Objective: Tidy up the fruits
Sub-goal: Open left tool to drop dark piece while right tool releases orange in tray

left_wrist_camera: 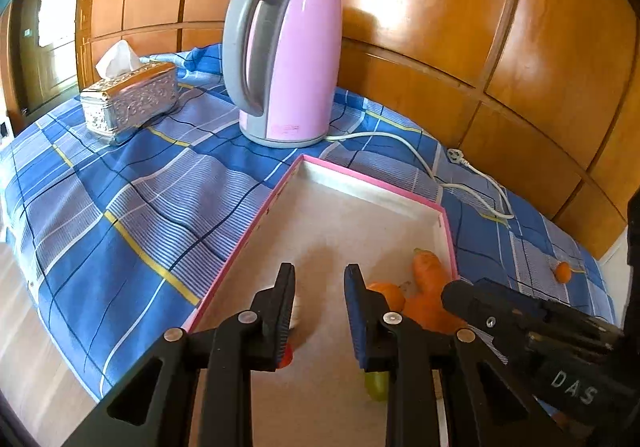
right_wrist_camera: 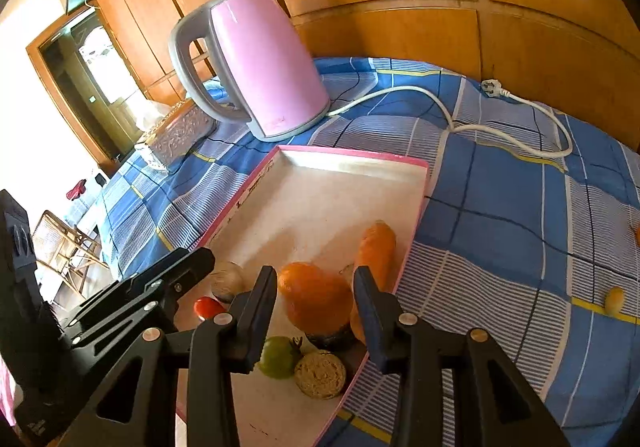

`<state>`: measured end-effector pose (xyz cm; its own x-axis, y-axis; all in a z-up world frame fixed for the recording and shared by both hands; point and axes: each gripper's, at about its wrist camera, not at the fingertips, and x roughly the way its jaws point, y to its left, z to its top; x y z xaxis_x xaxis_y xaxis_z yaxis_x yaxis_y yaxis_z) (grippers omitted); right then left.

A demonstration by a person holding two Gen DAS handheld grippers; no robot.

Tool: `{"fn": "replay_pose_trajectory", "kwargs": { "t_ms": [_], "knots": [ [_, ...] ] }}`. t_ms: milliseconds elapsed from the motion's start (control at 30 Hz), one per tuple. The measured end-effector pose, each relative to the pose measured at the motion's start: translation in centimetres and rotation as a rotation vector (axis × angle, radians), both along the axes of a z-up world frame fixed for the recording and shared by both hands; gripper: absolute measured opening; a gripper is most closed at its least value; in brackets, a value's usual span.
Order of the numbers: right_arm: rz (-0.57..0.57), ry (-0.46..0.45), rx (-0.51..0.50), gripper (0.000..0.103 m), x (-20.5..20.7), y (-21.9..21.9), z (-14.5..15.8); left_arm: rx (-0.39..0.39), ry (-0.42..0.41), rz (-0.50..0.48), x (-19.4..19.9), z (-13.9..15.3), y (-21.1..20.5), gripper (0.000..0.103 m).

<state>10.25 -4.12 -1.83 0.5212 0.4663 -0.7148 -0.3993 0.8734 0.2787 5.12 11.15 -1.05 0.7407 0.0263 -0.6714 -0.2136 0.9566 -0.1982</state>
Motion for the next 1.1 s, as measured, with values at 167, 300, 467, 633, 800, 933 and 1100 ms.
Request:
{"fn": "replay_pose_trajectory", "kwargs": {
  "t_ms": [167, 300, 467, 633, 800, 933, 1100],
  "knots": [
    [-0.013, 0.004, 0.006, 0.04, -0.8, -0.5, -0.3, 0.007, -0.007, 0.001, -0.6, 0.2, -0.4, 0.026],
    [-0.045, 0.0, 0.012, 0.04, -1.7, -1.6, -0.2, 0.012, -0.013, -0.01, -0.9, 0.5, -1.0, 0.026],
    [-0.09, -0.018, -0.005, 0.04, -2.8, -2.9, 0.0, 0.017, -0.009, -0.037, -1.2, 0.5, -2.0, 0.026],
    [-0.135, -0.034, -0.015, 0.04, -3.6, -4.4, 0.1, 0.024, -0.012, -0.067, -1.5, 0.7, -3.1, 0.026],
    [-0.184, -0.045, -0.012, 0.04, -4.2, -6.4, 0.2, 0.033, -0.018, -0.102, -1.6, 1.0, -4.3, 0.026],
    [-0.218, -0.057, -0.019, 0.04, -4.6, -7.5, 0.3, 0.038, -0.015, -0.132, -1.5, 1.1, -5.5, 0.026],
    [-0.258, -0.061, -0.019, 0.04, -5.0, -9.2, 0.3, 0.046, -0.016, -0.172, -1.6, 1.2, -7.1, 0.026]
  ]
}}
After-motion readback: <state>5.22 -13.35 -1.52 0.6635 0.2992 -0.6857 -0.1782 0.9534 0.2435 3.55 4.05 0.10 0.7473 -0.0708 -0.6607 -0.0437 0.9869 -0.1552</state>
